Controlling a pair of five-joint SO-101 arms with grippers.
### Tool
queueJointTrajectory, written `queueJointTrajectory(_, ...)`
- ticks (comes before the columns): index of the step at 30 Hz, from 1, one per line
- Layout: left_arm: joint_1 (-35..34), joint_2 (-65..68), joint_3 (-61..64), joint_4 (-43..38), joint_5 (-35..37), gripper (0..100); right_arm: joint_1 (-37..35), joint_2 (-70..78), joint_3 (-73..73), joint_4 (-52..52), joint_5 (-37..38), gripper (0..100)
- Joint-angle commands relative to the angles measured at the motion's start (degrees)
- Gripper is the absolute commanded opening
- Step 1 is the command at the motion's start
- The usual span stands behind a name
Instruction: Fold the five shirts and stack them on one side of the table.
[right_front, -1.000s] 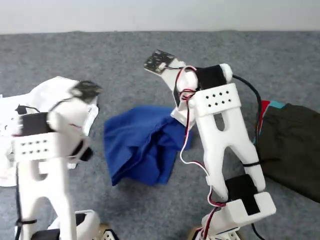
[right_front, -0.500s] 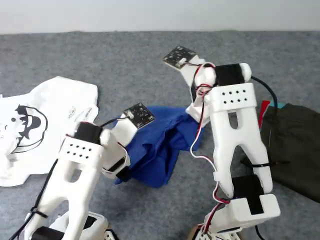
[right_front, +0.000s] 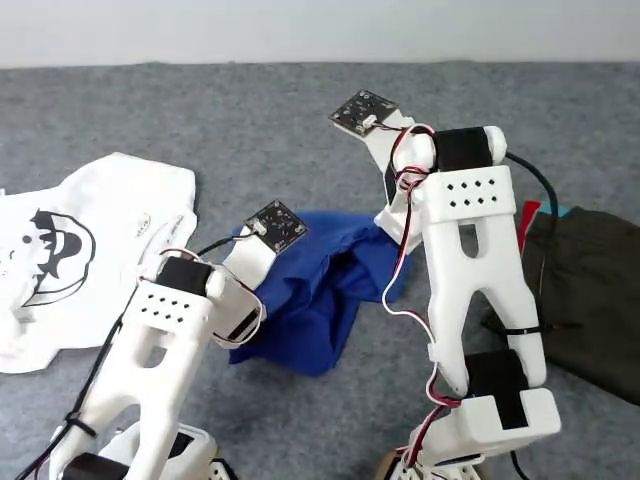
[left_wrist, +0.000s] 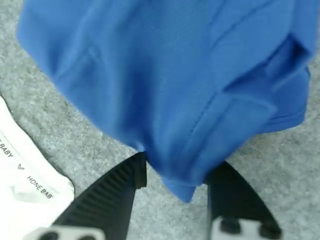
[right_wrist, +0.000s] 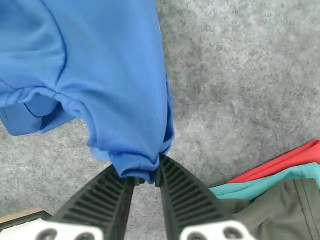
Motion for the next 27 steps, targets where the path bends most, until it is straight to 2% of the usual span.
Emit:
queueJointTrajectory(1, 0.35, -1.85, -4.0, 0.53, 0.44, 18, 0.48, -3.3, -0.26, 2.24, 0.44, 1.0)
queueJointTrajectory(14, 0.35, -1.23, -8.31, 0.44, 0.44, 18, 0.48, -3.3, -0.26, 2.24, 0.53, 1.0)
queueJointTrajectory(21, 0.35, -1.23, -2.15, -5.98, 0.26, 9, 0.48, -3.3, -0.26, 2.24, 0.53, 1.0)
queueJointTrajectory(27, -0.18, -1.32, -1.27, -6.51, 0.18, 5, 0.57, -3.38, -0.26, 2.24, 0.62, 1.0)
